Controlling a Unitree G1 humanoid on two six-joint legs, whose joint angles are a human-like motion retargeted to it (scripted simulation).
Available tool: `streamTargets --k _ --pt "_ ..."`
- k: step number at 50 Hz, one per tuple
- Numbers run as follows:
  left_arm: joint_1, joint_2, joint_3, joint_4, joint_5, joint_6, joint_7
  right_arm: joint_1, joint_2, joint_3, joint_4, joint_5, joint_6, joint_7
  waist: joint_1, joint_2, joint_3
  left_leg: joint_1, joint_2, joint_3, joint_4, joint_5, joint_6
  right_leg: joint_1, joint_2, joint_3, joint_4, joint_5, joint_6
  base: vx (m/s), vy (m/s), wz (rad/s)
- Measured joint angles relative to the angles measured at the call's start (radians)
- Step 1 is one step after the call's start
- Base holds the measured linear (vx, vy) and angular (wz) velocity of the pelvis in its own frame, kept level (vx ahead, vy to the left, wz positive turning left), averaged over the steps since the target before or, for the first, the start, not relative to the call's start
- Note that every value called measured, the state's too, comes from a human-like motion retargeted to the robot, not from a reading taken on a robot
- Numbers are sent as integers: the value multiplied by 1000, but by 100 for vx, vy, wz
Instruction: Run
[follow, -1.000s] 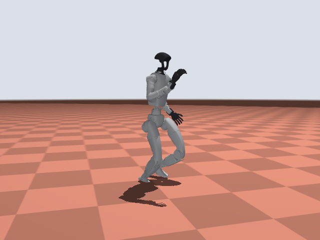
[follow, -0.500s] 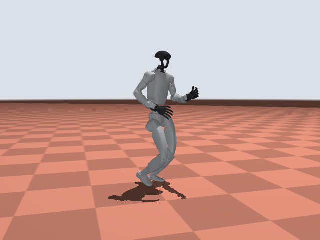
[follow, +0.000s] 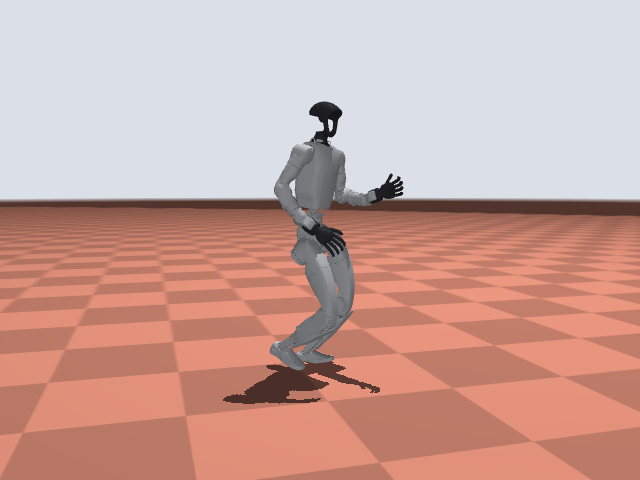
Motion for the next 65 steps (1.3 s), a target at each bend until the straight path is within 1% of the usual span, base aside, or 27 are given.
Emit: streamTargets --k 3,7,9,12,15,17,20,23,25,29,32,33,34,35,37,39,42,45,47,50,53,55,57,58,60,63,65 --pt "-128 12 -29 18 30 -5 19 57 -6 20 66 33 5 23 -63 2 -22 17 -7 -20 -62 13 -23 -71 8 20 -19 -23 -1 5 -9 42" --pt "-199 0 -77 102 15 3 2 78 -5 33 125 73 22 37 -86 21 -38 0 28 -38 -30 -3 -42 -89 65 14 -136 -64 -14 2 -12 9" --pt "-200 -14 -100 158 2 16 -14 65 -1 39 147 82 27 35 -76 34 -40 -35 70 -31 46 -23 -41 -85 93 -3 -176 -101 -39 -4 -11 -9" --pt "-177 -43 -123 251 -2 33 -35 19 3 49 177 80 31 17 -46 66 -41 -110 164 -9 182 -27 -42 -102 143 -33 -200 -134 -86 -6 -8 -21" --pt "-136 -72 -132 337 -5 53 -60 -39 3 52 189 81 28 -14 -15 103 -37 -154 262 11 291 -27 -33 -107 203 -55 -233 -136 -117 0 -5 -27" --pt "-98 -78 -136 367 9 62 -76 -57 5 46 169 85 25 -30 5 118 -33 -145 290 9 326 -27 -40 -95 238 -53 -251 -125 -121 5 -2 -32" --pt "-39 -69 -142 378 40 67 -91 -62 7 24 118 90 22 -35 29 125 -26 -99 290 -2 333 -27 -60 -73 258 -47 -253 -104 -111 4 0 -14" --pt "14 -52 -140 363 59 69 -99 -61 9 3 65 91 17 -33 42 121 -36 -80 270 -9 320 -27 -62 -96 249 -43 -212 -119 -121 -1 0 6" --pt "44 -44 -134 358 66 69 -95 -67 12 -10 32 85 15 -36 50 111 -52 -95 252 -9 303 -27 -51 -136 230 -39 -181 -140 -138 -9 -1 31" --pt "104 -46 -104 391 68 84 -68 -121 17 -26 -17 53 18 -54 78 80 -95 -191 228 2 292 -27 -5 -241 189 -22 -161 -140 -181 -12 0 40" --pt "174 -48 -78 432 58 106 -70 -189 19 -32 -65 38 21 -65 118 71 -125 -264 241 13 366 -27 14 -289 204 -6 -161 -140 -200 2 2 1" --pt "208 -45 -71 436 56 112 -81 -212 18 -34 -92 38 19 -66 138 76 -134 -279 253 13 408 -27 13 -286 223 -3 -167 -140 -198 14 3 -39" --pt "249 -35 -59 418 52 120 -106 -235 12 -39 -134 46 24 -61 163 95 -110 -261 271 3 450 -27 7 -237 254 -5 -181 -140 -194 17 3 -56" --pt "292 -22 -45 390 47 131 -138 -258 3 -46 -183 59 31 -53 191 120 -69 -225 293 -13 491 -27 0 -165 291 -8 -200 -140 -190 21 3 -42" --pt "375 12 -34 323 43 137 -180 -283 -8 -62 -270 81 25 -49 222 132 -33 -179 293 -16 550 -24 -11 -57 307 -2 -213 -135 -156 24 4 -2" --pt "441 50 -21 247 32 135 -217 -301 -19 -78 -347 102 17 -46 237 127 -13 -155 280 -1 544 3 -15 22 305 15 -256 -94 -117 18 5 38" --pt "507 93 -3 144 19 123 -243 -306 -27 -92 -428 115 -1 -40 241 110 -22 -170 253 26 466 47 -18 67 290 37 -307 2 -57 7 5 50" --pt "514 109 2 81 9 110 -224 -283 -27 -101 -455 108 -16 -48 228 100 -51 -190 232 53 385 37 -15 73 274 45 -305 17 -37 2 5 54" --pt "466 104 -2 62 26 101 -185 -257 -19 -93 -418 96 -20 -62 204 88 -65 -195 214 71 353 6 -3 73 251 47 -281 -38 -49 -1 4 71" --pt "334 80 -13 62 97 80 -92 -204 8 -62 -282 66 -8 -88 149 65 -85 -221 180 86 329 -27 24 30 202 40 -211 -140 -75 -11 3 85" --pt "162 56 -21 67 182 63 16 -125 37 -14 -86 47 26 -106 73 35 -118 -268 128 94 284 -27 63 -64 132 40 -108 -140 -76 -15 2 105" --pt "38 49 -29 66 235 60 84 -64 51 13 50 46 50 -117 1 4 -134 -280 61 100 248 -27 90 -135 63 59 33 -140 -61 -6 0 144" --pt "-80 44 -41 67 275 66 139 -11 59 35 173 59 52 -116 -79 -27 -139 -247 -13 103 191 -27 104 -197 -7 96 168 -136 -43 3 0 125" --pt "-141 44 -48 76 291 70 165 4 61 45 233 71 39 -110 -110 -41 -128 -203 -43 102 152 -27 104 -215 -30 120 209 -127 -35 8 1 59" --pt "-209 45 -59 72 300 64 176 50 54 56 306 99 19 -88 -135 -33 -109 -96 -46 94 81 -27 77 -238 -20 140 226 -102 -33 14 -1 -20" --pt "-216 48 -77 46 288 51 135 130 30 50 321 144 7 -53 -119 43 -105 35 35 74 32 -19 -7 -236 85 107 119 -78 -41 19 -3 -75" --pt "-204 53 -94 34 277 38 98 164 19 33 306 179 4 -33 -103 98 -105 96 96 55 -5 38 -64 -222 165 80 -5 -55 -41 15 -4 -49"
